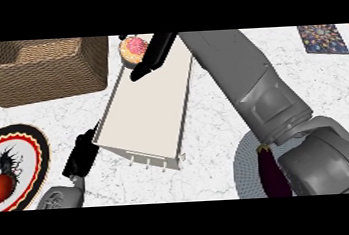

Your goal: Pick the cupcake from the placemat and place it in the tiered shelf

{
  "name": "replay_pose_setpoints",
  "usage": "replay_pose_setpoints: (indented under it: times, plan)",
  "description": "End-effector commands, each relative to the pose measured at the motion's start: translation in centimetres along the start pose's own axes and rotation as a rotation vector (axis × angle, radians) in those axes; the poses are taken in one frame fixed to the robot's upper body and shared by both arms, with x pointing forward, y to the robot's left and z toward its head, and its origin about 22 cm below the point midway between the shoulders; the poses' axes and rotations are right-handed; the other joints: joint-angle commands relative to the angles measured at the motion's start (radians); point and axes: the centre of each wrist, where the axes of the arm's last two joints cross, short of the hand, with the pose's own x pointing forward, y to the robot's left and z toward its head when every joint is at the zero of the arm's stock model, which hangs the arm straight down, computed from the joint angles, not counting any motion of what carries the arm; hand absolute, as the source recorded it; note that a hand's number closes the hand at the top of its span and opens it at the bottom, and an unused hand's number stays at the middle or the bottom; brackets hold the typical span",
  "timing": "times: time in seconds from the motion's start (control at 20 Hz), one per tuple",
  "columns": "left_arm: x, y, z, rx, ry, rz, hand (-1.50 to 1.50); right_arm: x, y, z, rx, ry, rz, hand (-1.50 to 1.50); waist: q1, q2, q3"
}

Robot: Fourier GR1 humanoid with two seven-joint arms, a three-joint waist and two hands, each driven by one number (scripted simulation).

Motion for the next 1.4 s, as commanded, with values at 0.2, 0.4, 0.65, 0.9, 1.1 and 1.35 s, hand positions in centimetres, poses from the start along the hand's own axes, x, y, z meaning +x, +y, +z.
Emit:
replay_pose_setpoints:
  times: [0.2,0.4,0.65,0.9,1.1,1.35]
  plan:
    - [-0.8,0.8,0.7,0.025,0.022,0.016,0.00,3.0,-2.0,0.6,-0.371,-0.109,-0.196,-1.50,-0.024,0.002,-0.001]
    - [0.5,0.5,0.7,0.027,-0.010,0.002,0.00,1.6,-6.2,5.0,-0.563,-0.067,-0.185,-1.50,-0.017,0.010,0.000]
    - [0.3,0.0,0.0,0.012,-0.025,0.014,0.00,1.9,-11.9,12.5,-0.625,0.015,-0.113,-1.50,-0.004,0.034,0.000]
    - [1.0,0.7,0.1,0.006,-0.037,-0.004,0.00,1.6,-14.7,18.0,-0.616,-0.042,-0.114,-1.50,0.008,0.037,0.002]
    - [1.2,0.0,-0.2,-0.008,-0.055,-0.001,0.00,0.8,-15.4,20.3,-0.604,-0.069,-0.055,-1.50,0.028,0.052,0.004]
    - [1.0,-0.4,-0.3,-0.020,-0.054,-0.026,0.00,0.9,-15.5,20.8,-0.566,-0.090,-0.018,-1.50,0.042,0.052,0.003]
